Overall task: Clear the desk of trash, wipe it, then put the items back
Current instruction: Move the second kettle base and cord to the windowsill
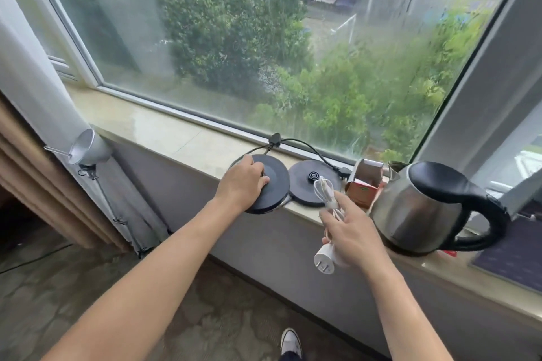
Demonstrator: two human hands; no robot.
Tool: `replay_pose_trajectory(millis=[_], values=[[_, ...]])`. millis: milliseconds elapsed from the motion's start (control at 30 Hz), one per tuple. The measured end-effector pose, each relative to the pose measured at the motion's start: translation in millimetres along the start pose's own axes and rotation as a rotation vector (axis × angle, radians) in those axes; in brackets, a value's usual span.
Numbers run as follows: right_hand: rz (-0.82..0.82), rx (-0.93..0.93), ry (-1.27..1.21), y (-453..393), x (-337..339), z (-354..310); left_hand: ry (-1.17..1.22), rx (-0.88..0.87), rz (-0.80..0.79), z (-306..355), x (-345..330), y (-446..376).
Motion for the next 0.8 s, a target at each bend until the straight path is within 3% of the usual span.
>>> replay_pose_trajectory(millis=[300, 567, 800], values=[[-0.006, -0.128, -0.265, -113, -37, -17, -0.050, -0.007, -0.131, -28, -62, -57], [-0.052, -0.145, -0.295, -156, -92, -38, -0.039, -0.056, -0.209, -55, -63, -58], [-0.043, -0.192, -0.324, -188, -148, -83, 0.021, -0.147, 0.044, -106, -29, -75]])
Point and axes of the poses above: each hand's wrist, its own y-axis away from the middle knuckle, its own x-axis out of the back of the hand, z = x × y, the point moved 7 cm from there along -y, towards the middle knuckle, and after that the axes turned 11 degrees about z, right-handed, at the moved point
